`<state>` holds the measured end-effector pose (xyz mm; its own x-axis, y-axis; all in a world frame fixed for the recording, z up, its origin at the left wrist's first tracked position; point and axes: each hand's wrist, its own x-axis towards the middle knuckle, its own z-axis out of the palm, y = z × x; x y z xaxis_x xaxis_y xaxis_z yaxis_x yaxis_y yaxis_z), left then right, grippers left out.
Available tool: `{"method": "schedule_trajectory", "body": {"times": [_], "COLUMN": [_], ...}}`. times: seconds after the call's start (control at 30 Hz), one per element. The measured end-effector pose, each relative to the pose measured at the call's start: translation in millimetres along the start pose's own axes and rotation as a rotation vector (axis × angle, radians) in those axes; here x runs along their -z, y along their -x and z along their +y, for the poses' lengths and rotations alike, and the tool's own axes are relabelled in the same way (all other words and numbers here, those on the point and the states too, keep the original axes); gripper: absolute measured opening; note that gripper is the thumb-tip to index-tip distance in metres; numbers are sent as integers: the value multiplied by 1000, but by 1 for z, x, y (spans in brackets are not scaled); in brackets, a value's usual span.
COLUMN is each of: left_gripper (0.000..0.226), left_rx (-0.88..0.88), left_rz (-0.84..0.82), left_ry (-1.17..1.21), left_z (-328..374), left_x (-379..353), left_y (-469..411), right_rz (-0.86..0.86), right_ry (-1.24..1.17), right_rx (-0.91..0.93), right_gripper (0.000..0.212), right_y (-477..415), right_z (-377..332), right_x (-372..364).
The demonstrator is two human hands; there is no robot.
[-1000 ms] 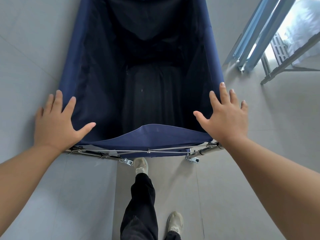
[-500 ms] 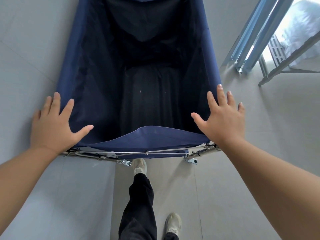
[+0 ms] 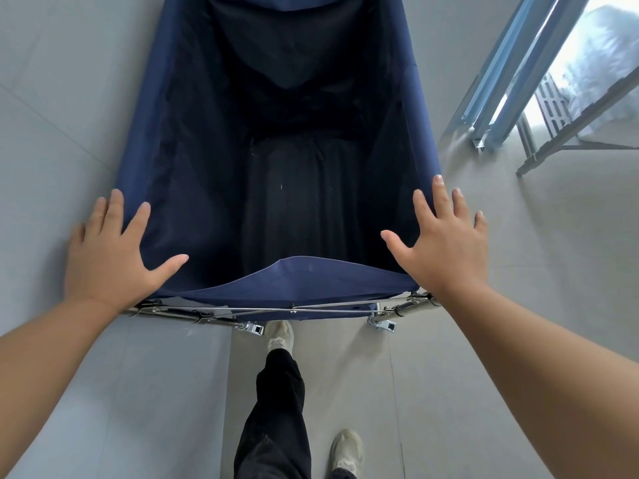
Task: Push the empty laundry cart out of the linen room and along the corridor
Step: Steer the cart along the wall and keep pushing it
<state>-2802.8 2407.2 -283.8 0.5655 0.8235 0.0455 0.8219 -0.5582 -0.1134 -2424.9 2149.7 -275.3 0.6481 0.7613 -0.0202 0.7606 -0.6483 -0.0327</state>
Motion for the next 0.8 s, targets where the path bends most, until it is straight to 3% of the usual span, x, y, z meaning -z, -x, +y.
{"method": "schedule_trajectory", "body": {"times": [0.63,0.8], "left_gripper": [103,106], "left_rx": [-28,-43], "left_rz": [-32,-131], "left_ry": [54,79], "left_z": [-7,-5], "left_x": [-4,4], "left_y": [0,3], "right_rz": [3,-118], "right_ry": [-60,-97], "right_rx": [6,-16], "right_gripper": [85,88], "right_y": [-1,3], "right_z": [2,3], "right_x": [-4,9]}}
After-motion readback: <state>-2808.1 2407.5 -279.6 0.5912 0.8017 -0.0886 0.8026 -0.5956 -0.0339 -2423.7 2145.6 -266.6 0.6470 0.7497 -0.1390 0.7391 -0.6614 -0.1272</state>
